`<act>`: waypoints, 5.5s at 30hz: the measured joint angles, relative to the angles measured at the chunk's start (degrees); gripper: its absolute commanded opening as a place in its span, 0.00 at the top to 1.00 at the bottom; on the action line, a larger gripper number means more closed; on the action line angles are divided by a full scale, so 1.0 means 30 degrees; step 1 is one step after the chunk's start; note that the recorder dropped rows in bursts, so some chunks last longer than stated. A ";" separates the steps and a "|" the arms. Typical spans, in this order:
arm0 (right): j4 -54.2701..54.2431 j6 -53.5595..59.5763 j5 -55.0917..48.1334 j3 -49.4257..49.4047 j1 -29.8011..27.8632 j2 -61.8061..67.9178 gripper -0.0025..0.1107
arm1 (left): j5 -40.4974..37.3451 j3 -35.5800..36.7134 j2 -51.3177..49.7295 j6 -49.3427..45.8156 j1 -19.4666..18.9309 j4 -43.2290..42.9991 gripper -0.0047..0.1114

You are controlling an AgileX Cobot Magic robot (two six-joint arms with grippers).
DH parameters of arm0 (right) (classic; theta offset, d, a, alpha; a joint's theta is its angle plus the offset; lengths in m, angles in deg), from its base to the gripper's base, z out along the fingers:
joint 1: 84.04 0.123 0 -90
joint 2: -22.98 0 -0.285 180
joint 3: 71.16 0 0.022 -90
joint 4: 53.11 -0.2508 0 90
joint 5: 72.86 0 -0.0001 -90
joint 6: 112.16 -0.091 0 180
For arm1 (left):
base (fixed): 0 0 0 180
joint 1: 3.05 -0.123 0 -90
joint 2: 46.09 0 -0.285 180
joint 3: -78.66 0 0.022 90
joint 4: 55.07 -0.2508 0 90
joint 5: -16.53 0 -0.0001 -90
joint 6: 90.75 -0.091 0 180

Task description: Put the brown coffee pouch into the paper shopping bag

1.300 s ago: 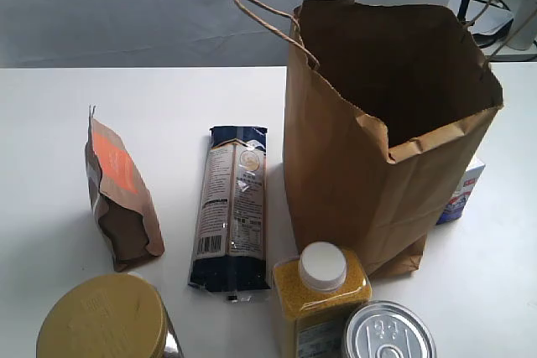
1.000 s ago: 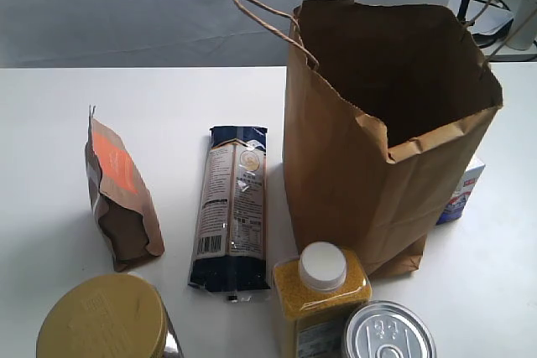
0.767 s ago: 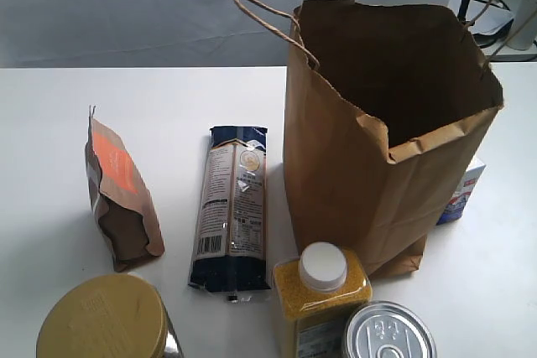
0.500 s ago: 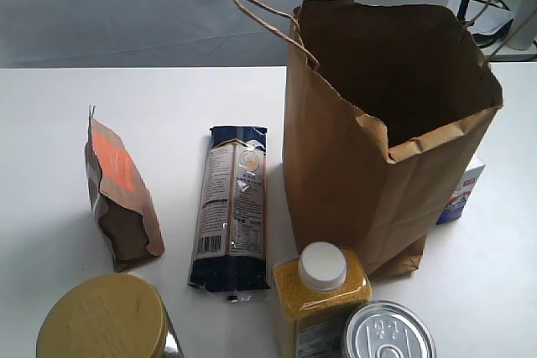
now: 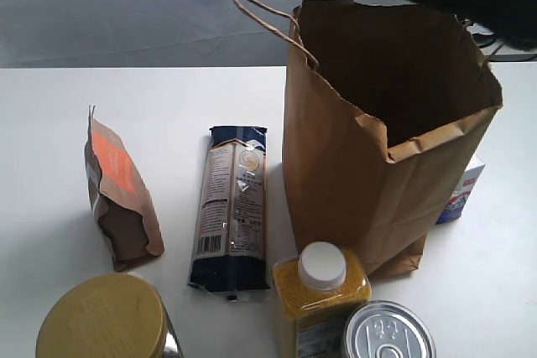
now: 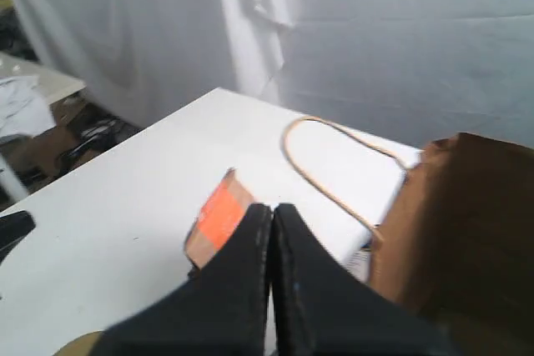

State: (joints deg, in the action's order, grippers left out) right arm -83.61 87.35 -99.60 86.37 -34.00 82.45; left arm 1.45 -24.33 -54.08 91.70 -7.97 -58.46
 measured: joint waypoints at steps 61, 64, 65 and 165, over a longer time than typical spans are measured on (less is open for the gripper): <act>0.8918 -0.9994 -1.2023 2.6528 0.6637 2.7682 0.98 | 0.0000 0.0000 0.0000 0.0000 0.0000 0.0000 0.96; 0.9097 -0.9814 -1.1909 2.6528 0.6935 2.6247 0.98 | 0.0000 0.0000 0.0000 0.0000 0.0000 0.0000 0.96; 0.9126 -0.9785 -1.1909 2.6528 0.7026 2.5813 0.98 | 0.0000 0.0000 0.0000 0.0000 0.0000 0.0000 0.96; 2.2366 -1.9734 -0.7119 -0.0250 0.2195 -0.4955 0.98 | 0.0000 0.0000 0.0000 0.0000 0.0000 -0.0011 0.96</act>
State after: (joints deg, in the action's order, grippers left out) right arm -16.51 28.14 -120.96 85.62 -27.42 67.58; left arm 1.45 -24.33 -54.08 91.70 -7.97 -58.49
